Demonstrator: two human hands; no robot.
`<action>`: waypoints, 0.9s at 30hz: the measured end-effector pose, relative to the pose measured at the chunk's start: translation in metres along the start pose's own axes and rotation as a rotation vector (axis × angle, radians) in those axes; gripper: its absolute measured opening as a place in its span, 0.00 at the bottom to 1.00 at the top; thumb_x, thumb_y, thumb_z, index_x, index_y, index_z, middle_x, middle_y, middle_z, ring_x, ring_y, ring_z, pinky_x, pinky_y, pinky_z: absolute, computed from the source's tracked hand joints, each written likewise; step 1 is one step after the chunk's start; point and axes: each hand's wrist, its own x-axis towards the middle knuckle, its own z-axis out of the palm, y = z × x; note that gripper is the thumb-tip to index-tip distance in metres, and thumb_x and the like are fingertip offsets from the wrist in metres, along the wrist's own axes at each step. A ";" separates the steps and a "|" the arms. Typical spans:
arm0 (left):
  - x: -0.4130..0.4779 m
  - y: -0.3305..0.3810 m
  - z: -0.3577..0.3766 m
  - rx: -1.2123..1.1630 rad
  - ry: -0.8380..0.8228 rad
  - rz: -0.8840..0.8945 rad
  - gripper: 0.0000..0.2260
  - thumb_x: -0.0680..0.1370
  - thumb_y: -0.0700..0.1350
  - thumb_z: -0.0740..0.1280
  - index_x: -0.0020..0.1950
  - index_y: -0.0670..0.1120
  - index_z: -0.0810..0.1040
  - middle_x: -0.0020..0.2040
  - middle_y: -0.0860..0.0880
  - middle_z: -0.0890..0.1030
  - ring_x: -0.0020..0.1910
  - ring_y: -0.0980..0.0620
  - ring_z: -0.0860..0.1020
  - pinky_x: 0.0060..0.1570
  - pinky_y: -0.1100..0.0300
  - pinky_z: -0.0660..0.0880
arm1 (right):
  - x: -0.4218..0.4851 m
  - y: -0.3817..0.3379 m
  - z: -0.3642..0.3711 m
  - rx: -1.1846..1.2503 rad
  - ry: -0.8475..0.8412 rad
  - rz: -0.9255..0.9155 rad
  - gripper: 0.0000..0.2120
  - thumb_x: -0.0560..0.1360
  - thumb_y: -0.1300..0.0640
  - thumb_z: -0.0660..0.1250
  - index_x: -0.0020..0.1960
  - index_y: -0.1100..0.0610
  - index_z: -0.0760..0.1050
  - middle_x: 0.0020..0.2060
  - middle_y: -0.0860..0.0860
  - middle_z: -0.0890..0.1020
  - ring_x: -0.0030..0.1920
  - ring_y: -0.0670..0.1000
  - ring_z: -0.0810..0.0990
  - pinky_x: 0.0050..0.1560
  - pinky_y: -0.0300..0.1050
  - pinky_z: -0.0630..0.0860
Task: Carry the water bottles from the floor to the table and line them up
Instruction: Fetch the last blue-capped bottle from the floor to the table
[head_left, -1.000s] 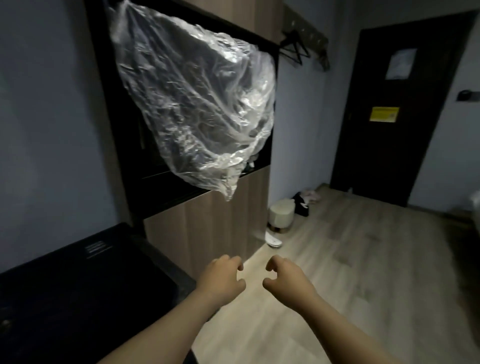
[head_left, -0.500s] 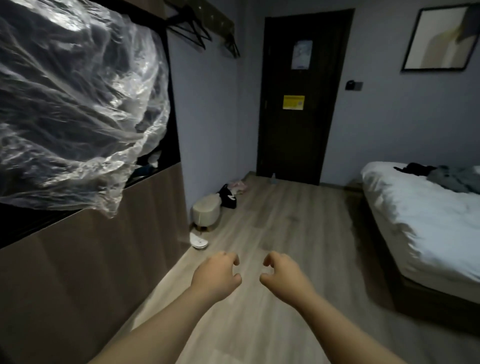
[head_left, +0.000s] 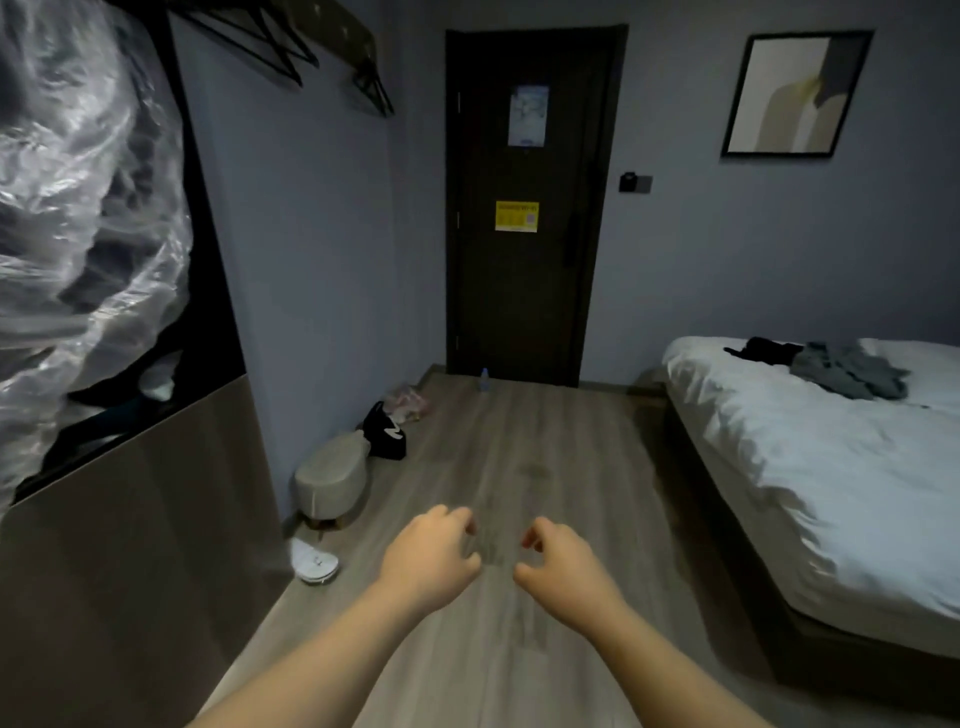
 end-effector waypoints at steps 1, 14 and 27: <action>0.018 -0.007 0.001 -0.003 -0.009 0.000 0.15 0.73 0.51 0.62 0.58 0.50 0.72 0.57 0.48 0.74 0.58 0.47 0.74 0.53 0.55 0.71 | 0.018 0.000 0.002 0.006 -0.006 0.007 0.14 0.71 0.52 0.62 0.56 0.53 0.71 0.57 0.52 0.75 0.58 0.53 0.74 0.56 0.46 0.72; 0.241 -0.046 0.053 -0.008 -0.110 -0.025 0.15 0.74 0.50 0.63 0.59 0.50 0.72 0.57 0.48 0.75 0.57 0.47 0.75 0.51 0.56 0.71 | 0.239 0.056 0.025 0.065 -0.109 0.112 0.14 0.71 0.54 0.64 0.56 0.56 0.72 0.57 0.55 0.76 0.58 0.55 0.74 0.56 0.43 0.72; 0.528 -0.042 0.097 0.003 -0.181 -0.085 0.15 0.74 0.50 0.63 0.59 0.49 0.73 0.58 0.47 0.75 0.59 0.47 0.74 0.54 0.56 0.72 | 0.532 0.116 -0.019 0.058 -0.141 0.109 0.15 0.72 0.53 0.64 0.58 0.56 0.71 0.58 0.57 0.76 0.60 0.56 0.74 0.54 0.42 0.70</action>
